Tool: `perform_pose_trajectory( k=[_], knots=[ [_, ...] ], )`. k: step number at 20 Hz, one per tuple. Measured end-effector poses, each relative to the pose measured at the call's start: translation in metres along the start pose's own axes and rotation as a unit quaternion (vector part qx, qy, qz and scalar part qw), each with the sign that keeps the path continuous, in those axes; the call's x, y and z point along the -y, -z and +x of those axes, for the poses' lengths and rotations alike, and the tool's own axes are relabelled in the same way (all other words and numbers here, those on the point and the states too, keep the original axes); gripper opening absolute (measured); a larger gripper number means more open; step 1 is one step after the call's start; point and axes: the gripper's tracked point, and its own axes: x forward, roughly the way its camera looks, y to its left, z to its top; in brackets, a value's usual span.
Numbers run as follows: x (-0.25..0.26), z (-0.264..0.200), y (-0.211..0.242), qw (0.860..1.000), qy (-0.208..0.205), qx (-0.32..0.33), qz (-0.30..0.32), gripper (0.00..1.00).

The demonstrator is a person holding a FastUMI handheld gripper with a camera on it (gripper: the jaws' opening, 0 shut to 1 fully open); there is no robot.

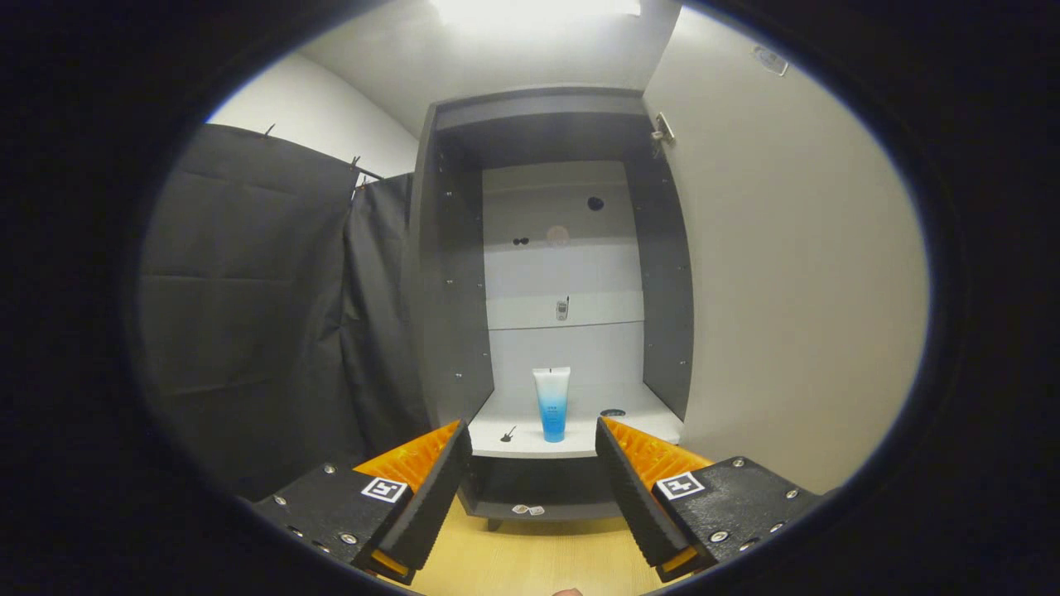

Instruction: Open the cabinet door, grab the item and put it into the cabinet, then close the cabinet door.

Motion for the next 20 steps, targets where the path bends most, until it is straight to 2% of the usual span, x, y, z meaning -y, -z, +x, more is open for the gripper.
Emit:
perform_pose_trajectory(
  k=[10,20],
  knots=[
    [0.014,-0.107,0.015,1.0,-0.009,-0.004,0.003,0.93],
    [0.067,-0.185,0.004,0.999,0.03,0.006,0.024,0.93]
  ],
)
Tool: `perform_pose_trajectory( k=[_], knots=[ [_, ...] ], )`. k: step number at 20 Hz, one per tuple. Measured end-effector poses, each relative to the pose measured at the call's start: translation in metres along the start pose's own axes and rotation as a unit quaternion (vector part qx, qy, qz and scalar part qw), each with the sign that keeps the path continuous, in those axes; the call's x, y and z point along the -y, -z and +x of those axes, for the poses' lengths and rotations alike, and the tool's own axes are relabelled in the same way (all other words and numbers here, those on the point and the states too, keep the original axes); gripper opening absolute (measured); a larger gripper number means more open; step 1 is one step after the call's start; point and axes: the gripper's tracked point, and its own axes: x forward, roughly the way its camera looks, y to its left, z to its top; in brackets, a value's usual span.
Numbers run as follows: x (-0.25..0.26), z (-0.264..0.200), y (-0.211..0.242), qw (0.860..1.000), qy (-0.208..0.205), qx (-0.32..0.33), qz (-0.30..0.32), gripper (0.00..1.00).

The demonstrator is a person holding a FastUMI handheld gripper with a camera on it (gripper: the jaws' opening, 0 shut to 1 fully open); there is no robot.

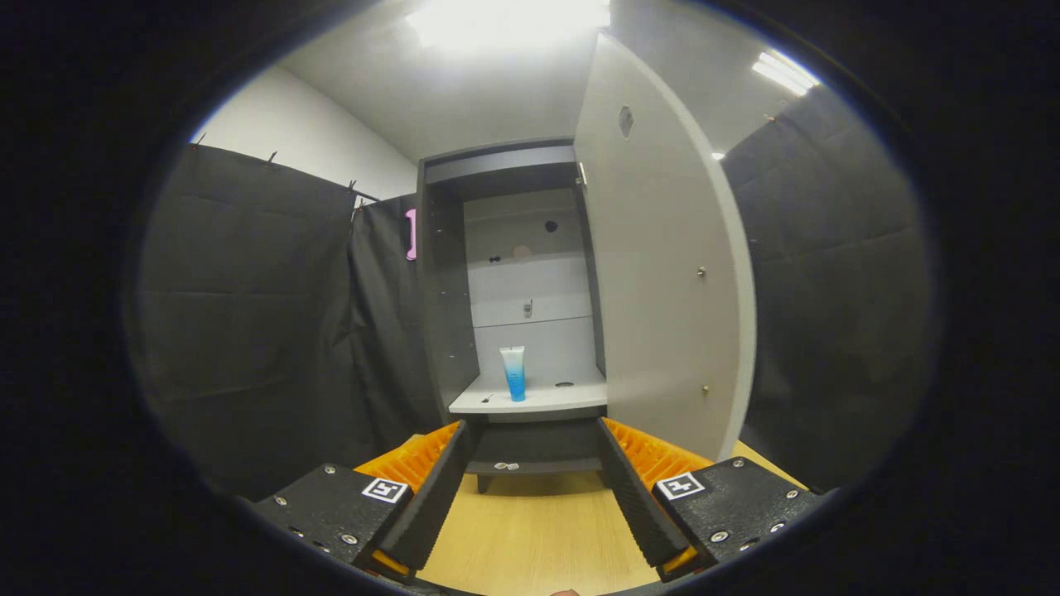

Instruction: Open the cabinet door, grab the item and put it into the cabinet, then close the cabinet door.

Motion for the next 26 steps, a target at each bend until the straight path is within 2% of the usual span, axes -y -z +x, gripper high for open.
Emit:
perform_pose_trajectory(
  k=[4,9,13,17,21,26],
  knots=[
    [0.04,-0.024,-0.012,0.999,0.038,0.011,0.017,0.93],
    [0.109,-0.045,-0.032,0.993,0.116,0.03,0.012,0.93],
    [0.164,-0.049,-0.046,0.982,0.185,0.046,0.007,0.93],
    [0.214,-0.037,-0.064,0.964,0.258,0.055,-0.023,0.93],
    [0.232,-0.014,-0.073,0.958,0.279,0.053,-0.024,0.93],
    [0.222,0.01,-0.066,0.959,0.279,0.034,-0.03,0.93]
  ],
)
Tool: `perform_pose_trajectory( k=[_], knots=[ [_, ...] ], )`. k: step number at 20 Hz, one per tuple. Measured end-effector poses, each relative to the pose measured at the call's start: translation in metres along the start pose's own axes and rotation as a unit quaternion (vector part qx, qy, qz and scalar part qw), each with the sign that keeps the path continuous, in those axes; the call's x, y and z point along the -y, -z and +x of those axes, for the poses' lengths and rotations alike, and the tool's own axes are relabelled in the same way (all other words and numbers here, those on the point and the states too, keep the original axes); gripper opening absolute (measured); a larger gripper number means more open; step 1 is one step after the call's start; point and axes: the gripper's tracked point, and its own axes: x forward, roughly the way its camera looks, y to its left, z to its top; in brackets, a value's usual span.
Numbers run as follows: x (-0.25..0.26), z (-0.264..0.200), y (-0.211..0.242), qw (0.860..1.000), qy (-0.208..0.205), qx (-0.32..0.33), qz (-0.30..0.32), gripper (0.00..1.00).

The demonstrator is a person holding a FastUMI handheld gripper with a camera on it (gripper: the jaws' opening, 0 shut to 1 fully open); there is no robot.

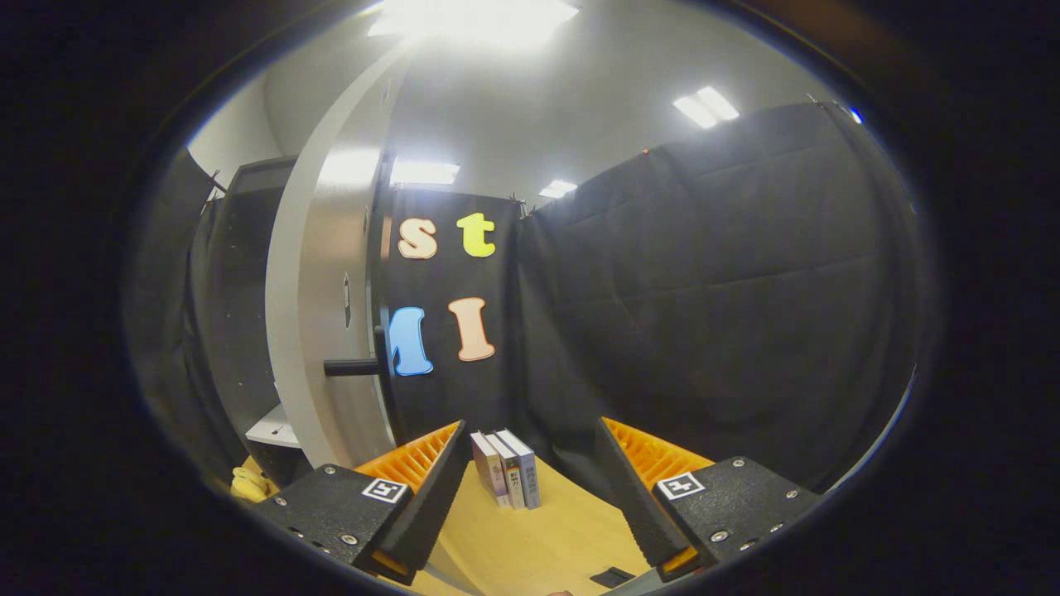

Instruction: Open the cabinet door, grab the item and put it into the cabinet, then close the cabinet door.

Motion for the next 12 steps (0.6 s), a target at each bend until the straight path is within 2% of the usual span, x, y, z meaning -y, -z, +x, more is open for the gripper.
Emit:
perform_pose_trajectory(
  k=[5,12],
  knots=[
    [-0.016,-0.01,-0.001,1.0,-0.005,0.012,-0.003,0.91],
    [-0.072,-0.036,0.002,0.997,-0.069,0.014,0.007,0.91]
  ],
)
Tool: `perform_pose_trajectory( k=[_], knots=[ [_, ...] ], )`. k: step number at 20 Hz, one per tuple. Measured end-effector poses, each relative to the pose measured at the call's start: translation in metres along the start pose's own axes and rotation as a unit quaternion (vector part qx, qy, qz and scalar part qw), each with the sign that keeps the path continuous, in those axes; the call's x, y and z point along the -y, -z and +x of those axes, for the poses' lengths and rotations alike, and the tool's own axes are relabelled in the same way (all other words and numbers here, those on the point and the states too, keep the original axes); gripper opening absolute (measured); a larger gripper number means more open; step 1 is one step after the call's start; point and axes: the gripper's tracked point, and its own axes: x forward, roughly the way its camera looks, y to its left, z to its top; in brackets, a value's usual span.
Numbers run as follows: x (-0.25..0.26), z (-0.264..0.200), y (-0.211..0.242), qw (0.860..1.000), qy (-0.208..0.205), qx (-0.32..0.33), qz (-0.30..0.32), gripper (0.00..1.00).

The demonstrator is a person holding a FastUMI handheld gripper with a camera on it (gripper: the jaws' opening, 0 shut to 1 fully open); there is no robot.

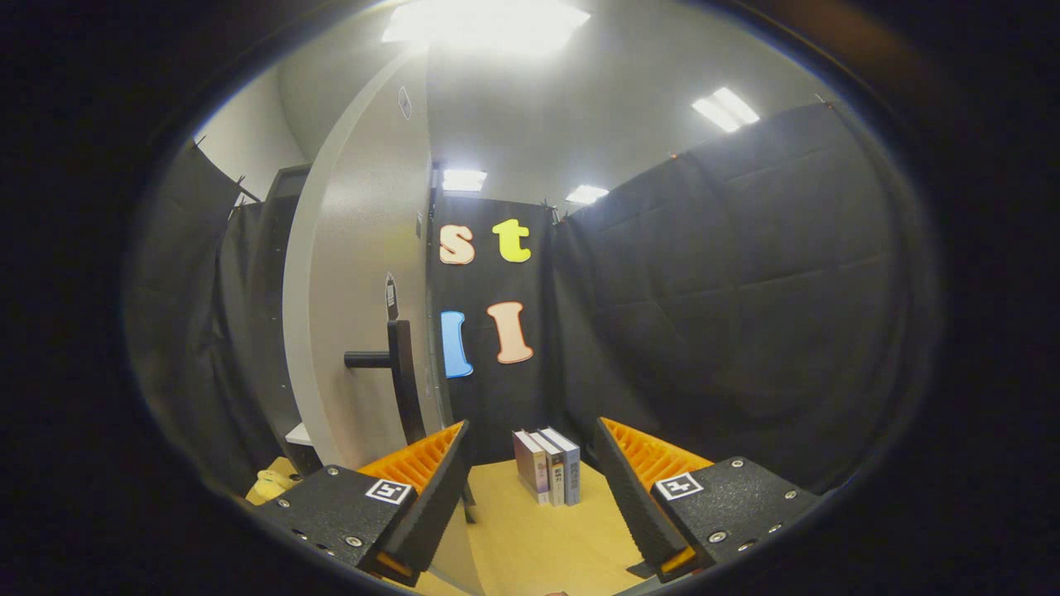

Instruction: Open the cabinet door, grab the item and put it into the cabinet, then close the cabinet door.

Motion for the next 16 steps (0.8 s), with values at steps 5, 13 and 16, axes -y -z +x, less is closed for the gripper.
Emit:
perform_pose_trajectory(
  k=[5,13,16],
  knots=[
    [-0.044,-0.007,0.0,0.999,-0.042,0.003,0.001,0.91],
    [-0.085,0.007,0.006,0.997,-0.08,-0.011,0.006,0.91],
    [-0.107,0.01,0.009,0.995,-0.101,-0.014,0.008,0.91]
  ],
)
